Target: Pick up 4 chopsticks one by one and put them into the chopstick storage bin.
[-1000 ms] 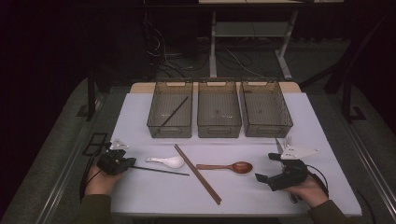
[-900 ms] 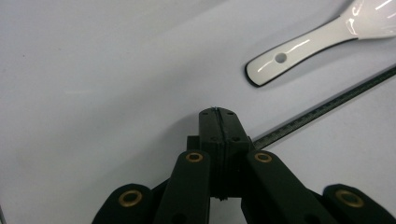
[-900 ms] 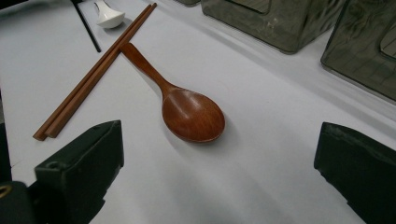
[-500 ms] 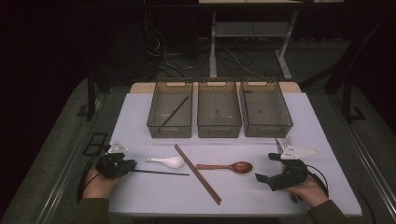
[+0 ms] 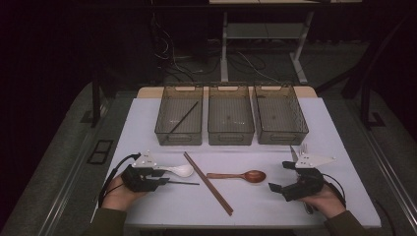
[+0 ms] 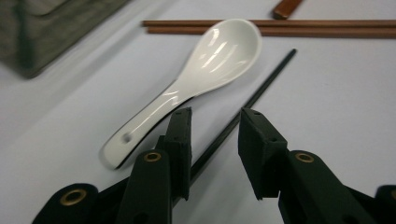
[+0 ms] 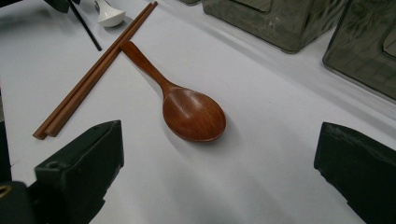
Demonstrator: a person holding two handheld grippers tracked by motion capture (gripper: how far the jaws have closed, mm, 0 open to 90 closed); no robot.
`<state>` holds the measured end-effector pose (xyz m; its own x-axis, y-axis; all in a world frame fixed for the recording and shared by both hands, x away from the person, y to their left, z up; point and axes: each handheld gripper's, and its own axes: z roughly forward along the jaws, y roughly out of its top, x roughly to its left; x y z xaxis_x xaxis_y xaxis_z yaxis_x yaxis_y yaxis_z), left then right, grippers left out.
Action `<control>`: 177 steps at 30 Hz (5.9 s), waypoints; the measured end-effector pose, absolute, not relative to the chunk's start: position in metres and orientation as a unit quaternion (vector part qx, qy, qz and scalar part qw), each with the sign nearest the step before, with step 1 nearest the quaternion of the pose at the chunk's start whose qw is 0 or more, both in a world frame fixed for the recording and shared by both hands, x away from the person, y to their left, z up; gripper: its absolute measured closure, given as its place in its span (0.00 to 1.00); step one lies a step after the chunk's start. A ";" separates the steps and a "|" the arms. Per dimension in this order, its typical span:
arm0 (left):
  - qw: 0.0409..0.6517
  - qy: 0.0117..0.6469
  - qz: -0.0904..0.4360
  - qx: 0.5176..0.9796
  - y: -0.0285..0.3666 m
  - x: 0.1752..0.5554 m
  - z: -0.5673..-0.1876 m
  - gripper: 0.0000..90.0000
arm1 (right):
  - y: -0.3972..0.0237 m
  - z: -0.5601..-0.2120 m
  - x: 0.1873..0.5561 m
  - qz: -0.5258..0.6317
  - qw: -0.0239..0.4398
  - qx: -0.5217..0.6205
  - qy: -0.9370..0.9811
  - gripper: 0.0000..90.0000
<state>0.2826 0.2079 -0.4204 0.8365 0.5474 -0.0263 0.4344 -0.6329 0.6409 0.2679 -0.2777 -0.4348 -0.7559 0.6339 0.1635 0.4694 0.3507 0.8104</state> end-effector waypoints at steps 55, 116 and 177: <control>0.333 0.227 0.054 0.914 0.222 0.253 -0.433 0.82 | -0.278 -0.435 0.268 0.457 0.088 0.338 0.818 0.01; 0.375 0.283 0.069 0.880 0.203 0.259 -0.404 0.95 | -0.278 -0.438 0.269 0.452 0.092 0.334 0.822 0.01; 0.379 0.349 0.163 0.841 0.171 0.392 -0.336 0.95 | -0.279 -0.438 0.269 0.463 0.086 0.339 0.815 0.01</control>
